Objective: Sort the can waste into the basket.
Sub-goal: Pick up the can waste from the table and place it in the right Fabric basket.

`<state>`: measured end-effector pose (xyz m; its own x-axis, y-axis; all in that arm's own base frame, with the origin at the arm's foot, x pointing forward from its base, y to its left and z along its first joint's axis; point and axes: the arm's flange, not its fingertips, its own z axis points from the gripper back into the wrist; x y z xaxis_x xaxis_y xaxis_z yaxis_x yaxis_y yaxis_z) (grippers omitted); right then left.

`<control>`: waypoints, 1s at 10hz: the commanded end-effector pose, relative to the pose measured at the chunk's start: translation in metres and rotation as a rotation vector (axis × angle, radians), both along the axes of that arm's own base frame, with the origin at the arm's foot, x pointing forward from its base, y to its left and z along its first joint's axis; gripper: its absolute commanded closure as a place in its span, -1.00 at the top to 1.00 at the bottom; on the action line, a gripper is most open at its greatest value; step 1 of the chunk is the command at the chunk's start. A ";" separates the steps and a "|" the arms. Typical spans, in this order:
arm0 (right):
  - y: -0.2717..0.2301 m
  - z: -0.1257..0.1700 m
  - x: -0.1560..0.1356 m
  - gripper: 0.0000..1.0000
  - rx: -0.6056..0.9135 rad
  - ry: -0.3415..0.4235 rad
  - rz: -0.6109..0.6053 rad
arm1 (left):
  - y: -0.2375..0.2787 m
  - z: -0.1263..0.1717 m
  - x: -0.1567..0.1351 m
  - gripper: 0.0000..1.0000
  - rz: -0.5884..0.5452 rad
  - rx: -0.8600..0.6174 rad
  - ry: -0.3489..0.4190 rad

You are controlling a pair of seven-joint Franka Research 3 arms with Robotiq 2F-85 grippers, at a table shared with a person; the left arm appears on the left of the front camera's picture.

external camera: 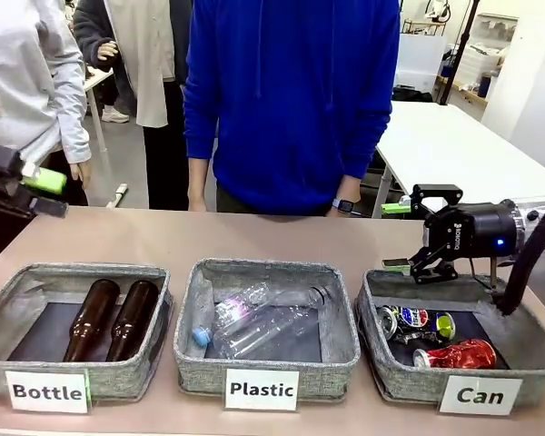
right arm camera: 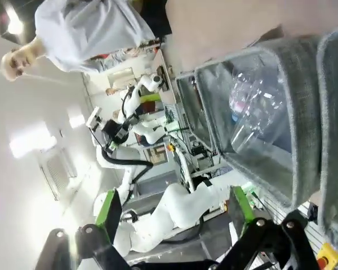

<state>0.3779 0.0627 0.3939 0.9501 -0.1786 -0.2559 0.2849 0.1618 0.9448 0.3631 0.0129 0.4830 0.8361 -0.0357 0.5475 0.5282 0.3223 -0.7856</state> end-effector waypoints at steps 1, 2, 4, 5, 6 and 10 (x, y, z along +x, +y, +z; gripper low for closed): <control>0.006 0.007 -0.004 1.00 0.004 -0.014 0.035 | -0.007 0.004 0.000 1.00 -0.064 0.104 -0.018; 0.006 0.007 -0.004 1.00 0.004 -0.014 0.035 | -0.007 0.004 0.000 1.00 -0.064 0.104 -0.018; 0.006 0.007 -0.004 1.00 0.004 -0.014 0.035 | -0.007 0.004 0.000 1.00 -0.064 0.104 -0.018; 0.006 0.007 -0.004 1.00 0.004 -0.014 0.035 | -0.007 0.004 0.000 1.00 -0.064 0.104 -0.018; 0.006 0.007 -0.004 1.00 0.004 -0.014 0.035 | -0.007 0.004 0.000 1.00 -0.064 0.104 -0.018; 0.006 0.007 -0.004 1.00 0.004 -0.014 0.035 | -0.007 0.004 0.000 1.00 -0.064 0.104 -0.018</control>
<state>0.3753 0.0674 0.3983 0.9560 -0.1565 -0.2482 0.2729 0.1637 0.9480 0.3641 0.0019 0.4861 0.8294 -0.1260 0.5442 0.5477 0.3746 -0.7481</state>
